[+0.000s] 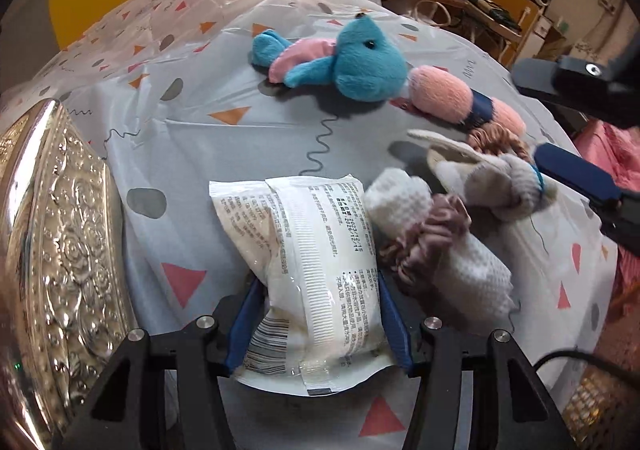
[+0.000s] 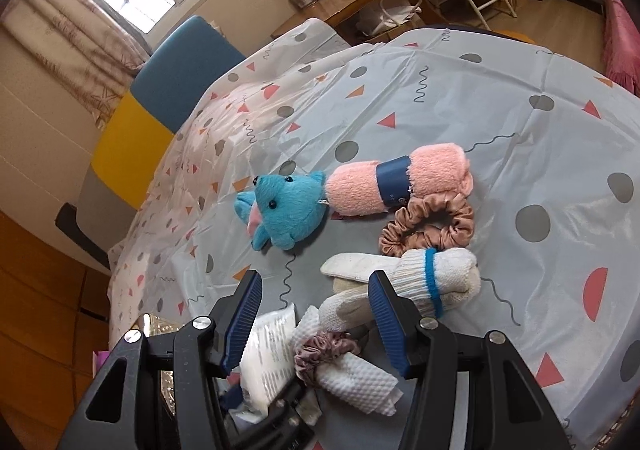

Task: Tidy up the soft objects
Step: 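Grasp the white plastic wipes pack with the left gripper, then grasp the white waffle cloth with brown scrunchie with the right gripper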

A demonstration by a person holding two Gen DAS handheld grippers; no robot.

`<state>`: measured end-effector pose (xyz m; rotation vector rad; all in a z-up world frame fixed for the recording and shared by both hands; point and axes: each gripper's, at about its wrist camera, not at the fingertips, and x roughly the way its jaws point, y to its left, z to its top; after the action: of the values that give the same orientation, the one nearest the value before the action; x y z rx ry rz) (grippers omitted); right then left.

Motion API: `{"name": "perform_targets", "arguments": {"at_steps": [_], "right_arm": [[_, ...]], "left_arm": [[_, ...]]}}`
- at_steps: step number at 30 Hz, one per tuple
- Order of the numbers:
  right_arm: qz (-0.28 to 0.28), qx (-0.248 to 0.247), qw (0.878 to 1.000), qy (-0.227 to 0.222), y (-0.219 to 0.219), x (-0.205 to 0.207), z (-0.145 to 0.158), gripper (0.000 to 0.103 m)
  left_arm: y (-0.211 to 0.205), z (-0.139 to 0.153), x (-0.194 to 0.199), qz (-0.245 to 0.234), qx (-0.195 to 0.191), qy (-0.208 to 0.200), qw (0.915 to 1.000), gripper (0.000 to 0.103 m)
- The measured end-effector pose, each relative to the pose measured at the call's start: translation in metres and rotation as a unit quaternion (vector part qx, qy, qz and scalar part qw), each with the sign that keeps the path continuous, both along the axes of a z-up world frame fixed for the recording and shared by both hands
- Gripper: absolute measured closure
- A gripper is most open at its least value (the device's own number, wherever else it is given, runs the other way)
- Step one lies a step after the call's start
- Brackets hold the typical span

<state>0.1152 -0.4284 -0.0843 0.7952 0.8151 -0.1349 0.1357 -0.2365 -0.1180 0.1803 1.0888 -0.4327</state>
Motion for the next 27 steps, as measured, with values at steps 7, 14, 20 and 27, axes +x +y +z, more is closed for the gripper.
{"name": "perform_targets", "arguments": {"at_steps": [7,14,20,27], "right_arm": [[0.084,-0.012,0.994,0.07,0.011,0.008,-0.014,0.047],[0.138,-0.023,0.983,0.123,0.024,0.022,-0.032,0.047],[0.207,-0.087,0.963,0.149,0.046,0.032,-0.028,0.042],[0.336,-0.212,0.903,0.166,0.082,0.036,-0.018,0.037]], "left_arm": [[-0.001,0.0,-0.021,-0.027,-0.001,-0.002,0.9996,0.048],[0.013,0.001,-0.053,-0.044,-0.003,-0.006,0.999,0.048],[0.029,0.004,-0.077,-0.055,-0.009,-0.002,0.9985,0.048],[0.046,0.009,-0.098,-0.065,-0.019,0.003,0.9977,0.048]]}}
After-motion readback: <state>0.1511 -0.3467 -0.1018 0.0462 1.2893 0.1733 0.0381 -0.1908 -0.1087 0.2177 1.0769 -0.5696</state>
